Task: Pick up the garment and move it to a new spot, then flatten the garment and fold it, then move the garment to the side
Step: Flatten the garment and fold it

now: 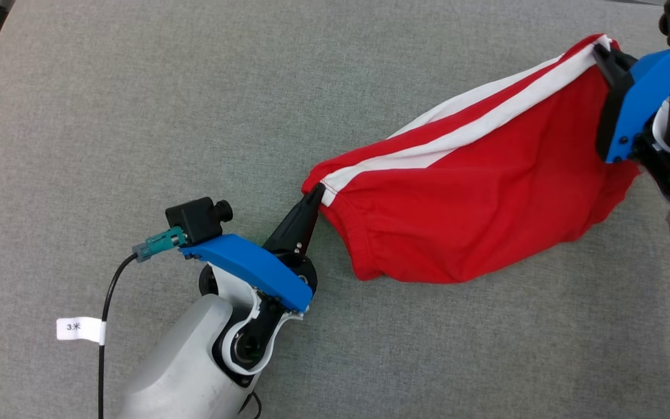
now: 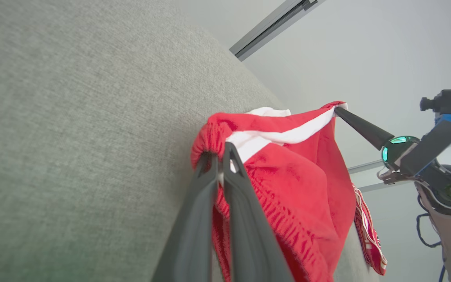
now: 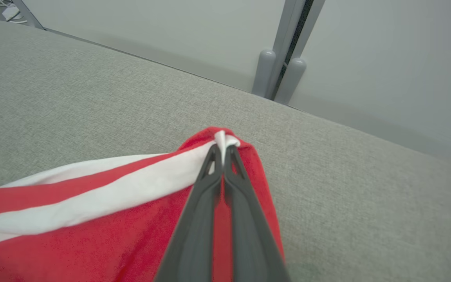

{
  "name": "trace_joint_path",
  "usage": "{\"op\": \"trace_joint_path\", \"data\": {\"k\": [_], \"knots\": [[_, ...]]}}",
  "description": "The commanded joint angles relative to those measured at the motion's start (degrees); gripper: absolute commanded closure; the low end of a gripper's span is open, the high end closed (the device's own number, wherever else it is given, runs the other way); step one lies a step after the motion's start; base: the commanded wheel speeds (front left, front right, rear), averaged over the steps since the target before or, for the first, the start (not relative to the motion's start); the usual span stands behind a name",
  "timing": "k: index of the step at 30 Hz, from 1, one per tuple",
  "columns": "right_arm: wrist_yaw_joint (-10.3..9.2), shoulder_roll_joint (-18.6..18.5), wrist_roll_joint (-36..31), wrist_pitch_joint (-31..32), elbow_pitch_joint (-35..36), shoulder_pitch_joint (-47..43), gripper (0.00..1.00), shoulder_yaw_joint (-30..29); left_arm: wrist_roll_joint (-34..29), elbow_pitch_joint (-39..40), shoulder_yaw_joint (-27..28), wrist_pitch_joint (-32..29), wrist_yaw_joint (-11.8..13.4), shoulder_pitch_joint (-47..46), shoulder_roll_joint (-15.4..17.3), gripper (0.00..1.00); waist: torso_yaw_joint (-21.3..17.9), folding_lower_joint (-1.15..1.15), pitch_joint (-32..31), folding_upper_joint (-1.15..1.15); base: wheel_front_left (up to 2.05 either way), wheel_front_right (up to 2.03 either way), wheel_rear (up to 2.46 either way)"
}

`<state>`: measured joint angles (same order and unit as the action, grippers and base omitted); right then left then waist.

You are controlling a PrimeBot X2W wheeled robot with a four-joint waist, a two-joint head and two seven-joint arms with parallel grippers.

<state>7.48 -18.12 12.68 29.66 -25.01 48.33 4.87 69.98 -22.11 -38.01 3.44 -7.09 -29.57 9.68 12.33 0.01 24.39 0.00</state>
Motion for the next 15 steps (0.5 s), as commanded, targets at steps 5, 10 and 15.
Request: {"op": "trace_joint_path", "data": {"k": [5,10,15], "knots": [[0.02,0.6,3.2,-4.3,-5.2,3.5,0.00,1.7,-0.7,-2.3,-0.2,3.1,-0.5,-1.9,-0.3,0.00,0.2,-0.01,0.4,0.00,0.00,0.00,0.00],[0.03,0.2,6.1,-7.4,-8.7,4.0,0.00,4.7,0.1,-2.3,-1.4,3.7,-0.5,-0.6,0.8,0.00,-0.1,-0.01,-1.1,0.00,0.00,0.00,0.00],[0.03,-1.2,9.9,-9.1,-11.5,1.3,0.00,6.1,-3.6,-1.4,-2.8,8.4,-0.5,1.2,3.8,0.00,-0.4,-0.01,-4.6,0.00,0.00,0.00,0.00]]}}
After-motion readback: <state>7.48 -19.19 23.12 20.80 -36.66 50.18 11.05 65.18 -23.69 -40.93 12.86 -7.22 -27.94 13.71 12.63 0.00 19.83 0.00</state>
